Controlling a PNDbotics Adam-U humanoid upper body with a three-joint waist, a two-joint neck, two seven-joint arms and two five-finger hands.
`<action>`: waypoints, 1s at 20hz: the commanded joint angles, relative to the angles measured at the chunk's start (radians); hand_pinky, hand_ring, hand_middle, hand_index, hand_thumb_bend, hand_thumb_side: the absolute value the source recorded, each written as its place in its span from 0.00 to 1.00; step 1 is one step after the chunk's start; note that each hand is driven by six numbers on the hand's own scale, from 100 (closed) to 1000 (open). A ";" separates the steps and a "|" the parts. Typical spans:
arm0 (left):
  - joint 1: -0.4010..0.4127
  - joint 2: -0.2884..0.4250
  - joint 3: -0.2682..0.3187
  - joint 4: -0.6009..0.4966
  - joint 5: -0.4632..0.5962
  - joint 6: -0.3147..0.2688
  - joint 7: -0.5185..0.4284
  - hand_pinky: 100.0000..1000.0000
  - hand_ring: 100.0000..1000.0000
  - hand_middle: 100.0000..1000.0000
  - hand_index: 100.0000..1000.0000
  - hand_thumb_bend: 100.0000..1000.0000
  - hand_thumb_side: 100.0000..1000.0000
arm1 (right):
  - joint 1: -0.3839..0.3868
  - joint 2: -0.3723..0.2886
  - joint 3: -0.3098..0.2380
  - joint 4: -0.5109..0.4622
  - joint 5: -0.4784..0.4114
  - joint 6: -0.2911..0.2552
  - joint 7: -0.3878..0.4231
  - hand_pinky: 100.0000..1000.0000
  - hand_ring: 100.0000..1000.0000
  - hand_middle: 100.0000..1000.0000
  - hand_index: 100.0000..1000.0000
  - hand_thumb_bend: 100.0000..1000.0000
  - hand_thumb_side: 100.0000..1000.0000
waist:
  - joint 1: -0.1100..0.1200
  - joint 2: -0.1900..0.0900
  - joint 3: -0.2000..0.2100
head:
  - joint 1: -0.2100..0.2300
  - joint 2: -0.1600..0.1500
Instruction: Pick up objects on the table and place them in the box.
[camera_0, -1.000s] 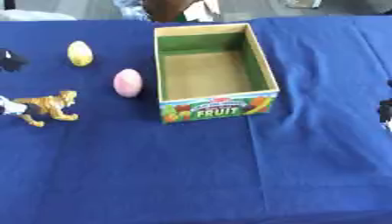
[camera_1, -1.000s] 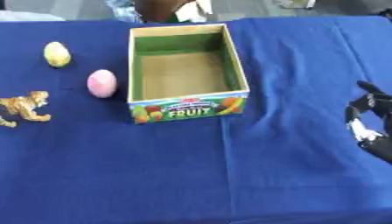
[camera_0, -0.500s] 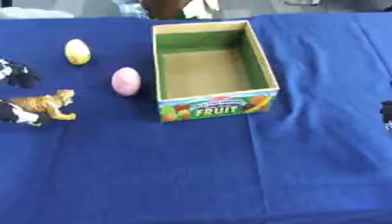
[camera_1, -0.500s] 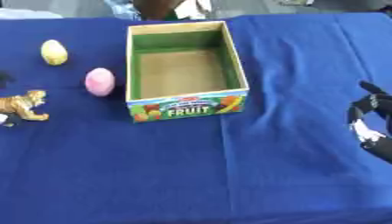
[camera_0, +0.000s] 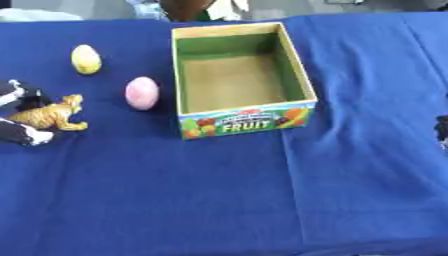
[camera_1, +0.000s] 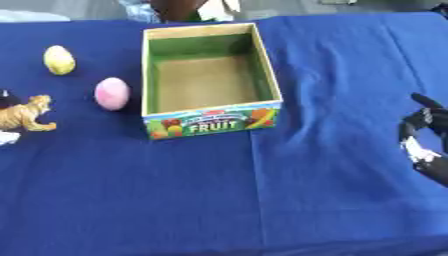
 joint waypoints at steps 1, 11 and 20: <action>-0.015 0.025 0.012 -0.014 0.002 0.016 0.045 0.53 0.35 0.21 0.52 0.00 0.21 | -0.010 -0.028 -0.006 -0.021 0.004 0.001 0.001 0.75 1.00 0.43 0.40 0.00 0.42 | 0.002 -0.014 -0.001 | 0.000 -0.013; -0.029 0.040 0.031 -0.116 0.068 0.058 0.188 0.46 0.21 0.03 0.36 0.00 0.18 | -0.009 -0.030 -0.007 -0.023 0.004 0.002 0.001 0.75 1.00 0.43 0.40 0.00 0.42 | 0.006 -0.018 -0.002 | -0.001 -0.013; -0.186 0.044 -0.021 -0.199 0.066 0.038 0.146 0.47 0.22 0.03 0.37 0.00 0.17 | -0.020 -0.030 0.016 -0.027 -0.004 -0.001 0.023 0.75 1.00 0.43 0.40 0.00 0.42 | 0.013 -0.028 -0.033 | 0.023 -0.016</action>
